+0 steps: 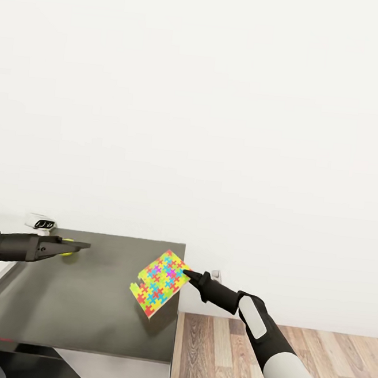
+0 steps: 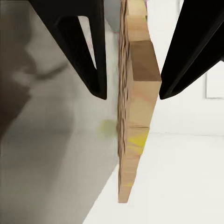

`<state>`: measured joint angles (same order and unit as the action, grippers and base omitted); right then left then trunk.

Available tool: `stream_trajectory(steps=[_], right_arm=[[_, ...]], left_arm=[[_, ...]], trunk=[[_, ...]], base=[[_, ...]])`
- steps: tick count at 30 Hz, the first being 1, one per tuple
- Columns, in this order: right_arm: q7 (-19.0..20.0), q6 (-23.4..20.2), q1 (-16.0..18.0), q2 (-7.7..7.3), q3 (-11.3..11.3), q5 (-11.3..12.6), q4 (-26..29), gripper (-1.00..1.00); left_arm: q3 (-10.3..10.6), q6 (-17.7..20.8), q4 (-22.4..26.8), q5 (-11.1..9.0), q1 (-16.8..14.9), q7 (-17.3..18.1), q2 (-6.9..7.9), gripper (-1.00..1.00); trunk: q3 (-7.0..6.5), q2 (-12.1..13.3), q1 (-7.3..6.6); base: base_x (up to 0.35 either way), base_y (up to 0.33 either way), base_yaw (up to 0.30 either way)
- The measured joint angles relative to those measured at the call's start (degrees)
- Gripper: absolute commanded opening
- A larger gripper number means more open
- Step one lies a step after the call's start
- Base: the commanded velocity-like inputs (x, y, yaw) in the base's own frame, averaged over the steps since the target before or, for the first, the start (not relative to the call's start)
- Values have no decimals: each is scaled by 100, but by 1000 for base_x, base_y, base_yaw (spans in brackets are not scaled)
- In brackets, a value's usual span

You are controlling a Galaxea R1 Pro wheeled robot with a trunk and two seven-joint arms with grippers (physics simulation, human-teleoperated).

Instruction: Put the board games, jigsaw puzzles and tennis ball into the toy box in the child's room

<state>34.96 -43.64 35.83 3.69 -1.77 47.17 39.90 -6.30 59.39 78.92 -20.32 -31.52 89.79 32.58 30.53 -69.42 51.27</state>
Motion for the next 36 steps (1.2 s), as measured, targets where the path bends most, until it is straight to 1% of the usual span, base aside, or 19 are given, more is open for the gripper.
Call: stream_trajectory(steps=[5, 9, 13, 21, 23, 25, 28, 33, 36], right_arm=[[154, 6, -6, -7, 7, -3, 0, -100], [205, 7, -8, -3, 135, -6, 0, -100], [210, -2, -9, -8, 200, -8, 0, -100], [192, -56, -12, -26, 233, -5, 0, -100], [189, -66, -11, -66, 249, -3, 0, -100], [190, -107, -15, -205, 306, 13, 0, -100], [197, -132, -18, -303, 383, 32, 1, -100], [218, -128, -59, -366, 601, 21, 2, -100], [221, -120, -66, -374, 639, 21, 5, -100]], left_arm=[[0, 0, 0, 0, 0, 0, 0, 100], [-4, 0, 0, 0, 0, 0, 0, 100], [-4, 0, 0, 0, 0, 0, 0, 100], [-5, 0, 0, 1, 0, 0, 0, 100], [-4, 0, 0, 0, 0, 0, 0, 100], [-5, 0, 1, 0, 1, 0, 0, 100], [-5, 0, 1, 1, 1, 0, 0, 100], [-5, 0, 0, 3, 1, 0, 0, 100], [-5, 0, 0, 6, 1, 0, 0, 100]], trunk=[[-90, 201, -110], [-162, 361, -198], [-234, 522, -286], [-377, 843, -460], [-413, 923, -504], [-449, 1004, -547], [-503, 1124, -614], [-593, 1324, -725], [-647, 1445, -791]], base=[[0, 0, 0], [0, 0, 0], [0, 0, 0], [-32, 1, 0], [-193, 25, 0], [-175, 33, 0], [-89, 17, 0], [-24, 4, 0], [-34, 3, 0]])
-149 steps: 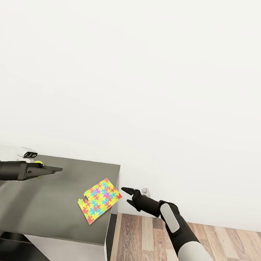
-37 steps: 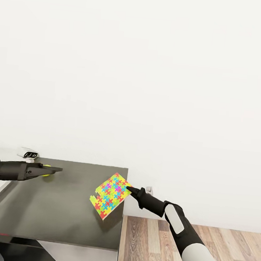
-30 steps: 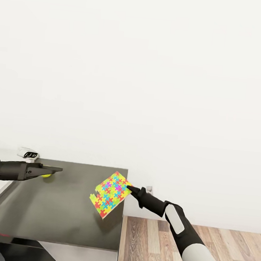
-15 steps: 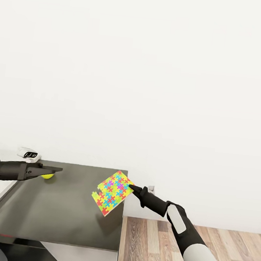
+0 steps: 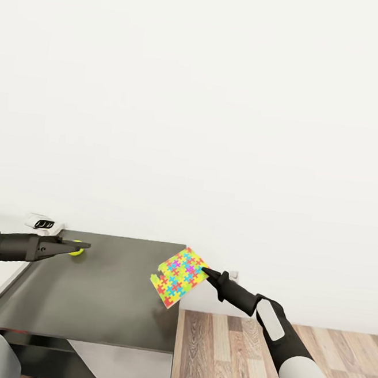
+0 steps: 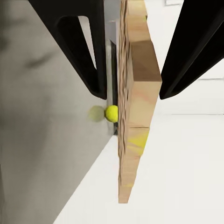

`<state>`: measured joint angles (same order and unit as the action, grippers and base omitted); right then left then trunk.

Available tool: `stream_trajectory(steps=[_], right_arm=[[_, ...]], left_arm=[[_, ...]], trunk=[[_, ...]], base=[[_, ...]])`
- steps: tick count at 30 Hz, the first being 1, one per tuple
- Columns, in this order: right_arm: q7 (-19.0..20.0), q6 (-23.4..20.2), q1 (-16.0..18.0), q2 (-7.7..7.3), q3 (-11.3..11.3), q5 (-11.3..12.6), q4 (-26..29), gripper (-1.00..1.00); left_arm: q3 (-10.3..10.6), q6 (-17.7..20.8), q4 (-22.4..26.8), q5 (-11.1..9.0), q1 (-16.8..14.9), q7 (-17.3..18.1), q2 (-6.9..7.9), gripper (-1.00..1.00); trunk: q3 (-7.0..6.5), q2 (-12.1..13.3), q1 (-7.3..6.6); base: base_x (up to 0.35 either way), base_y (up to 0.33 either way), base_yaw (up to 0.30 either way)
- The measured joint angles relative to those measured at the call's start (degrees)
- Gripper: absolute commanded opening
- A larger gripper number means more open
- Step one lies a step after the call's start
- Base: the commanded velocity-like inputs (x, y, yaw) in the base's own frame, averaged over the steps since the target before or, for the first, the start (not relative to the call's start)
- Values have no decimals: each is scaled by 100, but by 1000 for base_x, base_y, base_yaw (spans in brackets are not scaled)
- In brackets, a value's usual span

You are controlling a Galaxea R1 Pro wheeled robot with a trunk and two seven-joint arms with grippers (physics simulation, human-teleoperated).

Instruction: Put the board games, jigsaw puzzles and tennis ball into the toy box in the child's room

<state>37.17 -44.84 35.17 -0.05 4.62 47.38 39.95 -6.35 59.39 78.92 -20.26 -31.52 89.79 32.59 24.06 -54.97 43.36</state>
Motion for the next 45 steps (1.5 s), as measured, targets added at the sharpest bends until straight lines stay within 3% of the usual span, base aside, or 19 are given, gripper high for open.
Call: stream_trajectory(steps=[6, 15, 26, 40, 45], right_arm=[[32, 11, -17, -9, 23, -2, 1, -100], [536, 27, -42, -39, 37, -13, 0, -100], [606, 31, -47, -115, 37, -19, -3, -100], [668, 22, -49, -194, 38, -12, -3, -100], [675, 24, -49, -212, 37, -14, -4, -100]], left_arm=[[0, 0, 0, 2, 0, 0, 0, 100], [0, 0, 0, 7, 0, 0, -6, 100], [0, -2, 0, 18, 0, 0, -40, 100], [0, -6, 9, 20, 1, 0, -44, 100], [-3, -6, 17, 13, 2, -1, -43, 100]], trunk=[[-125, 241, -131], [-367, 602, -330], [-648, 1044, -572], [-906, 1607, -880], [-906, 1608, -880]], base=[[-162, 32, 0], [-18, 4, 0], [0, 0, 0], [0, 0, 10], [0, 0, 95]])
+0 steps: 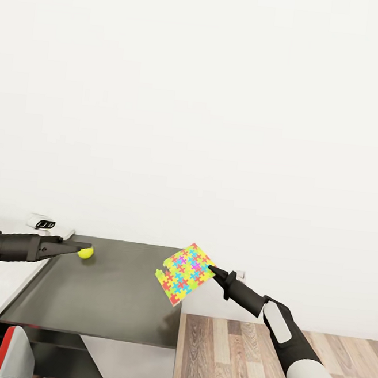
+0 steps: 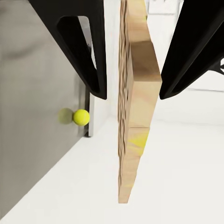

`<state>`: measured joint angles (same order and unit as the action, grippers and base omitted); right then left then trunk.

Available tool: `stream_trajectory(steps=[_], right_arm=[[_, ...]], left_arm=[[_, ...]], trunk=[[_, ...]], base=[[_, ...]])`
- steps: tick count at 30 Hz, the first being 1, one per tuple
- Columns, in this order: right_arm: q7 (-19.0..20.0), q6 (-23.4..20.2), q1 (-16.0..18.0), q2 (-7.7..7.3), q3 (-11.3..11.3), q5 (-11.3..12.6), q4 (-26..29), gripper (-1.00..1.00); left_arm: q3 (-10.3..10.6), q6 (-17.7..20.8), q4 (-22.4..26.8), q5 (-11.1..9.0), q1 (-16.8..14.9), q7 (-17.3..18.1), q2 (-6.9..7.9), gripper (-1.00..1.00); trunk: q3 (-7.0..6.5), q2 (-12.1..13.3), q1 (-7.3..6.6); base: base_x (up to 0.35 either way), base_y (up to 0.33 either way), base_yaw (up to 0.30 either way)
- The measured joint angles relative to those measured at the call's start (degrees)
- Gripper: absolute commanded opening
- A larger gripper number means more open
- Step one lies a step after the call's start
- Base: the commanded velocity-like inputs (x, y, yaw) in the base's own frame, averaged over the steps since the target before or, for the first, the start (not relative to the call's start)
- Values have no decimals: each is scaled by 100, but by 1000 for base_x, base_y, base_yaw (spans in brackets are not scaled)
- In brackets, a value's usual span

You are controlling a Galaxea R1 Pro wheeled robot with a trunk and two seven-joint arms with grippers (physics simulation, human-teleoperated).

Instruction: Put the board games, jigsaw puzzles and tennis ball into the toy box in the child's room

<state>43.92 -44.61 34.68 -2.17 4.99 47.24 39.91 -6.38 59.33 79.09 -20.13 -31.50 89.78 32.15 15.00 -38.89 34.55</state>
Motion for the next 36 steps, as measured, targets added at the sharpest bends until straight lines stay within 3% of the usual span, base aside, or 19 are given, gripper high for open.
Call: stream_trajectory(steps=[15, 27, 36], right_arm=[[4, 0, 1, -5, 1, -2, -1, -100], [5, 0, 0, -9, 6, -1, -1, -100], [16, -7, 5, -12, 11, 6, 124, -100]], left_arm=[[122, 0, 20, -9, 1, 0, -45, 100], [152, 0, 28, -13, 1, 0, -51, 100], [157, 0, 26, -10, -1, 1, -46, 100]], trunk=[[0, 0, 1], [-216, 481, -263], [-378, 843, -462]], base=[[-86, -149, 257], [-14, -20, 268], [0, 0, 33]])
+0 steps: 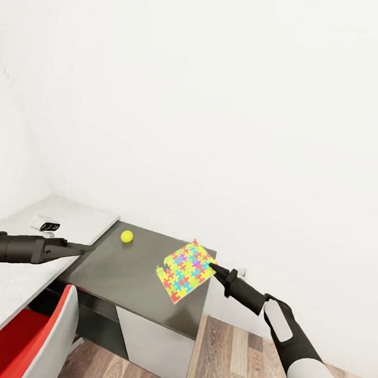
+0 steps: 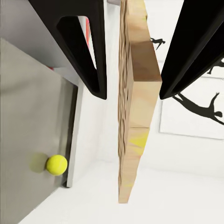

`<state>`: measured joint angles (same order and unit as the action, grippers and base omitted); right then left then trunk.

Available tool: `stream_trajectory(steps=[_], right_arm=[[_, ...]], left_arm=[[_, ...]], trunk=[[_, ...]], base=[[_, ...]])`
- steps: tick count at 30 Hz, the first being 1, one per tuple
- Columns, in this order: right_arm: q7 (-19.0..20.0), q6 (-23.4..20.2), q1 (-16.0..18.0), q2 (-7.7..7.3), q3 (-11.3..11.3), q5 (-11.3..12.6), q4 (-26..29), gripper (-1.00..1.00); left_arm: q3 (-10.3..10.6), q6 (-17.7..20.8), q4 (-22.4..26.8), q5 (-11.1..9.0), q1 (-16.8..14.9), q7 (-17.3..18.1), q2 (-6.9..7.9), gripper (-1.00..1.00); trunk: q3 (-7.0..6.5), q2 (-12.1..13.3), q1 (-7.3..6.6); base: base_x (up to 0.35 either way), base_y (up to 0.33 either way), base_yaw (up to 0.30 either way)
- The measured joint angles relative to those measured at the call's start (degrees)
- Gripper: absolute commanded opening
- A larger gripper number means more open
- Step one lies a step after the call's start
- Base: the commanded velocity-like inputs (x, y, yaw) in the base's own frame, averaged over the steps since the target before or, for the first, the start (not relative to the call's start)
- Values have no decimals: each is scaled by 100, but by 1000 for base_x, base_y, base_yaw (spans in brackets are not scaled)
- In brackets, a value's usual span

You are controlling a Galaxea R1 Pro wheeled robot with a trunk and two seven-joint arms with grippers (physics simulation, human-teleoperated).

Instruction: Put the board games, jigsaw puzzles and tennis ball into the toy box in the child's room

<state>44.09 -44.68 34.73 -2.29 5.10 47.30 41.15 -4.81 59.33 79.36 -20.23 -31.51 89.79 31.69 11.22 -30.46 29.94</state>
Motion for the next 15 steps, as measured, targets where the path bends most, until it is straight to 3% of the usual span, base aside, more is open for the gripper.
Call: stream_trajectory(steps=[5, 10, 15], right_arm=[[-13, -126, 18, 0, 1, -10, 618, -100], [-72, -657, 45, 3, 60, 26, 1477, -100], [-125, -865, 151, 16, 217, 15, 1782, -100]], left_arm=[[4, 0, 0, 0, 0, 0, 1, 100], [6, 0, 0, 0, 0, 0, 1, 100], [12, 0, 0, 0, 0, 0, 1, 100]], trunk=[[-90, 201, -110], [-181, 402, -220], [-271, 604, -330]], base=[[0, 0, 2], [0, 0, 0], [0, 0, 0]])
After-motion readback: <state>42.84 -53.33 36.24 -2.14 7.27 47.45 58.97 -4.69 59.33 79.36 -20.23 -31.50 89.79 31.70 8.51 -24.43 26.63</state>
